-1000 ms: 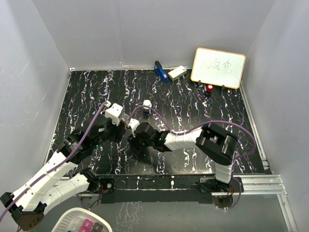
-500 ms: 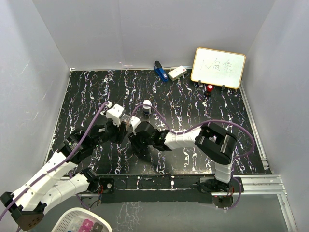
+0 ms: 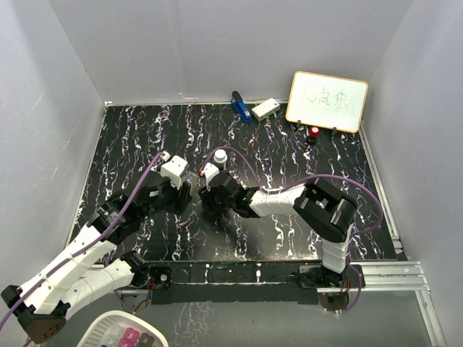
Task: Sort the pills into containers
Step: Move the pill container to the center of the board, then pour the pill into the pill container.
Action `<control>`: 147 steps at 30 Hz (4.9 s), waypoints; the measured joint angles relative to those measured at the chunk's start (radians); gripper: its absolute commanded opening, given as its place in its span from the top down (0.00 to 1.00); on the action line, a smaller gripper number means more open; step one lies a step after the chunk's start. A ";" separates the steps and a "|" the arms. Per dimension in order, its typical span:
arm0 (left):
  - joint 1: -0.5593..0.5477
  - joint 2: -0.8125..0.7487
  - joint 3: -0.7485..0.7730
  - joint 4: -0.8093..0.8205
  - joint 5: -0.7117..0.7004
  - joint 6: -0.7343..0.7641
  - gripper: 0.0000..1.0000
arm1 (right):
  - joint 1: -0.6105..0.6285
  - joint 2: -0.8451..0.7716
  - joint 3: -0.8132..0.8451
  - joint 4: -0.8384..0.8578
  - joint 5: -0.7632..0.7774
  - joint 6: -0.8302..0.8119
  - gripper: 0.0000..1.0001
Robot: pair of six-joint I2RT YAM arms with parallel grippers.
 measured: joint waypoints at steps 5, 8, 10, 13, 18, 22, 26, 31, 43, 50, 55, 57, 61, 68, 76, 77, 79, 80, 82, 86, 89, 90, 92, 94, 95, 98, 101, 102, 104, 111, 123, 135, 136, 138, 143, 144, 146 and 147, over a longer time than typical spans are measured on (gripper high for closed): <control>0.000 0.008 0.000 0.001 0.006 0.000 1.00 | -0.016 0.006 0.000 0.016 0.012 0.007 1.00; 0.000 0.011 0.000 0.001 0.007 0.000 1.00 | -0.017 0.023 0.000 0.023 0.021 0.013 1.00; 0.000 0.011 0.000 0.001 0.008 0.000 1.00 | -0.021 0.030 0.000 0.039 0.027 0.017 1.00; 0.000 0.011 -0.001 0.004 0.013 0.000 1.00 | -0.028 0.036 0.000 0.053 0.034 0.019 1.00; 0.000 0.011 -0.001 0.019 0.015 0.000 1.00 | -0.063 0.039 0.000 0.067 0.044 0.025 1.00; 0.000 0.018 -0.003 0.025 0.019 0.000 1.00 | -0.084 0.041 0.000 0.070 0.056 0.029 1.00; 0.000 0.035 -0.003 0.035 0.024 0.000 1.00 | -0.092 0.043 0.000 0.074 0.071 0.034 1.00; 0.000 0.050 -0.006 0.047 0.030 0.001 1.00 | -0.105 0.044 0.000 0.076 0.071 0.037 1.00; 0.000 0.115 -0.019 0.107 0.039 0.035 1.00 | -0.149 0.051 0.035 0.071 0.060 0.028 1.00; 0.000 0.174 -0.020 0.147 0.040 0.059 1.00 | -0.149 0.008 0.074 0.042 0.032 -0.001 1.00; 0.000 0.224 -0.020 0.176 0.056 0.064 1.00 | -0.160 -0.119 0.075 -0.007 0.090 -0.037 1.00; 0.000 0.240 -0.020 0.189 0.064 0.064 1.00 | -0.190 -0.176 0.079 -0.012 0.106 -0.040 1.00; 0.000 0.264 -0.019 0.212 0.070 0.063 1.00 | -0.291 -0.249 0.077 -0.020 0.130 -0.039 1.00; 0.000 0.413 0.001 0.248 0.078 0.051 1.00 | -0.407 -0.360 0.013 -0.045 0.225 -0.040 1.00; 0.000 0.450 -0.046 0.379 0.110 0.044 1.00 | -0.439 -0.375 -0.041 -0.070 0.271 -0.027 1.00; -0.001 0.461 -0.048 0.392 0.116 0.044 1.00 | -0.440 -0.375 -0.045 -0.073 0.276 -0.023 1.00; -0.003 0.485 -0.052 0.410 0.126 0.043 1.00 | -0.444 -0.379 -0.053 -0.076 0.284 -0.012 1.00; -0.005 0.501 -0.053 0.417 0.129 0.040 1.00 | -0.444 -0.382 -0.055 -0.082 0.288 -0.008 1.00; -0.012 0.536 -0.053 0.427 0.140 0.035 1.00 | -0.444 -0.387 -0.056 -0.087 0.289 -0.003 1.00; -0.029 0.603 -0.053 0.433 0.152 0.026 1.00 | -0.444 -0.412 -0.073 -0.090 0.296 0.007 1.00; -0.040 0.635 -0.053 0.430 0.153 0.023 1.00 | -0.444 -0.433 -0.089 -0.092 0.303 0.017 1.00; -0.043 0.645 -0.053 0.430 0.153 0.022 1.00 | -0.444 -0.439 -0.093 -0.091 0.304 0.018 1.00; -0.049 0.667 -0.050 0.425 0.154 0.019 1.00 | -0.444 -0.452 -0.103 -0.091 0.308 0.020 1.00; -0.053 0.690 -0.042 0.413 0.153 0.018 1.00 | -0.444 -0.462 -0.109 -0.090 0.311 0.022 1.00; -0.055 0.705 -0.034 0.403 0.153 0.018 1.00 | -0.444 -0.466 -0.112 -0.090 0.312 0.022 1.00; -0.058 0.749 0.010 0.369 0.152 0.018 1.00 | -0.444 -0.472 -0.119 -0.091 0.315 0.023 1.00; -0.062 0.794 0.074 0.333 0.143 0.019 1.00 | -0.444 -0.473 -0.119 -0.092 0.320 0.023 1.00; -0.064 0.804 0.092 0.325 0.138 0.019 1.00 | -0.444 -0.474 -0.120 -0.091 0.323 0.023 1.00; -0.067 0.821 0.124 0.308 0.130 0.021 1.00 | -0.444 -0.475 -0.120 -0.091 0.327 0.023 1.00; -0.068 0.867 0.203 0.229 0.113 0.030 1.00 | -0.444 -0.481 -0.136 -0.092 0.336 0.023 1.00; -0.073 0.927 0.306 0.126 0.115 0.061 1.00 | -0.444 -0.481 -0.136 -0.090 0.336 0.024 1.00; -0.073 0.988 0.349 0.092 0.119 0.076 1.00 | -0.444 -0.488 -0.148 -0.089 0.343 0.023 1.00; -0.073 0.991 0.349 0.090 0.119 0.077 1.00 | -0.444 -0.489 -0.150 -0.089 0.344 0.022 1.00; -0.074 0.993 0.350 0.085 0.119 0.079 1.00 | -0.444 -0.489 -0.151 -0.090 0.344 0.022 1.00; -0.077 0.994 0.386 0.069 0.122 0.087 1.00 | -0.444 -0.489 -0.151 -0.089 0.349 0.022 1.00; -0.077 0.995 0.393 0.068 0.122 0.087 1.00 | -0.444 -0.489 -0.151 -0.088 0.351 0.022 1.00; -0.079 0.995 0.405 0.067 0.122 0.091 1.00 | -0.444 -0.489 -0.151 -0.089 0.354 0.022 1.00; -0.079 0.997 0.410 0.066 0.122 0.093 1.00 | -0.444 -0.489 -0.151 -0.089 0.356 0.022 1.00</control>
